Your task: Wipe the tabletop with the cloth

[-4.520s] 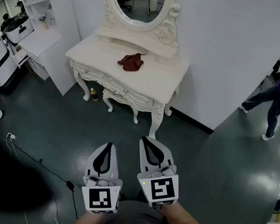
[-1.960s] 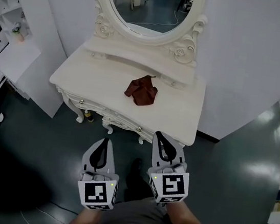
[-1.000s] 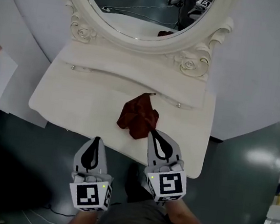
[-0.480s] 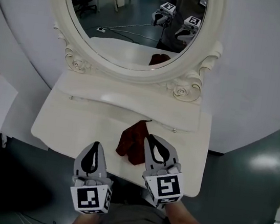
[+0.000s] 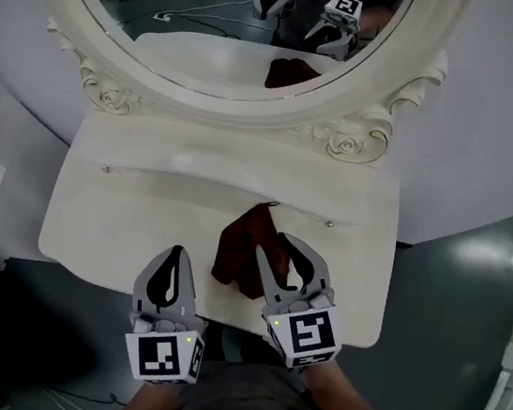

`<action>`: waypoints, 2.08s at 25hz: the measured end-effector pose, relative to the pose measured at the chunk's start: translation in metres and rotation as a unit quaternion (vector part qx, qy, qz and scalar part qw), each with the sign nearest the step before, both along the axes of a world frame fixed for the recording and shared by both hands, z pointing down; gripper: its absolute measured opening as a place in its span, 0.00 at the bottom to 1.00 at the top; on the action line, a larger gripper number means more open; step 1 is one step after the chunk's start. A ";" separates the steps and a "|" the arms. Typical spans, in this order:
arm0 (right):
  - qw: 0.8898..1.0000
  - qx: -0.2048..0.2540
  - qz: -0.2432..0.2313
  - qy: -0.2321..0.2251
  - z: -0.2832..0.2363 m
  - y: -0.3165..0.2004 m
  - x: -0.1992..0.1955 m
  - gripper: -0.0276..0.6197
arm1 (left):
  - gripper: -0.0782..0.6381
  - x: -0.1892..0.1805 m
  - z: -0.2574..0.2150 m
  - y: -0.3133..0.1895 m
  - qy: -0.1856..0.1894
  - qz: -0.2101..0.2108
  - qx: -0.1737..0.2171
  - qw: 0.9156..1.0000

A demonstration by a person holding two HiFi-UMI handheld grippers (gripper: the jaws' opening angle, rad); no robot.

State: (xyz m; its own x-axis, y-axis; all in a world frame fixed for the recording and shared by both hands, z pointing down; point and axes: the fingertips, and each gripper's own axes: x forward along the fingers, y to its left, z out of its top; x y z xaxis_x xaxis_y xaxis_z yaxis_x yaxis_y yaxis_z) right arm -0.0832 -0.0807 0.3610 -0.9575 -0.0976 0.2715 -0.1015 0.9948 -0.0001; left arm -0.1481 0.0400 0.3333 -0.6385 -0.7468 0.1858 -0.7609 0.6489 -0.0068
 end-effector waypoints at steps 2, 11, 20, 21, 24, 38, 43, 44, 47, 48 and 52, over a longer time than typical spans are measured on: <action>1.000 -0.011 0.000 0.019 0.020 0.002 -0.005 0.26 | 0.13 -0.006 0.018 -0.004 0.014 0.016 -0.011 1.000; 0.993 -0.059 0.007 0.101 0.097 0.019 -0.005 0.48 | 0.13 -0.023 0.084 -0.014 0.083 0.064 -0.042 0.994; 0.978 -0.076 0.017 0.196 0.155 0.020 -0.005 0.53 | 0.13 -0.038 0.121 -0.023 0.114 0.092 -0.052 0.988; 0.976 -0.077 0.017 0.203 0.157 0.020 -0.006 0.53 | 0.13 -0.040 0.123 -0.024 0.116 0.093 -0.052 0.988; 0.973 -0.083 0.015 0.217 0.160 0.021 -0.008 0.52 | 0.13 -0.044 0.127 -0.023 0.119 0.092 -0.055 0.987; 0.975 -0.071 -0.001 0.209 0.146 0.043 -0.019 0.16 | 0.13 -0.048 0.093 -0.012 0.092 0.078 -0.042 0.992; 0.983 -0.058 -0.007 0.172 0.106 0.041 -0.029 0.15 | 0.13 -0.047 0.060 -0.008 0.068 0.069 -0.023 0.995; 0.985 -0.055 -0.009 0.164 0.096 0.041 -0.030 0.15 | 0.13 -0.046 0.052 -0.008 0.063 0.067 -0.019 0.996; 0.989 -0.044 -0.013 0.138 0.064 0.038 -0.036 0.15 | 0.13 -0.043 0.029 -0.008 0.049 0.062 -0.008 0.997; 0.991 -0.040 -0.015 0.127 0.053 0.036 -0.040 0.15 | 0.13 -0.044 0.021 -0.009 0.042 0.061 -0.004 0.997; 0.996 -0.011 -0.021 0.083 0.007 0.025 -0.063 0.15 | 0.13 -0.056 -0.014 -0.015 0.006 0.056 0.017 0.998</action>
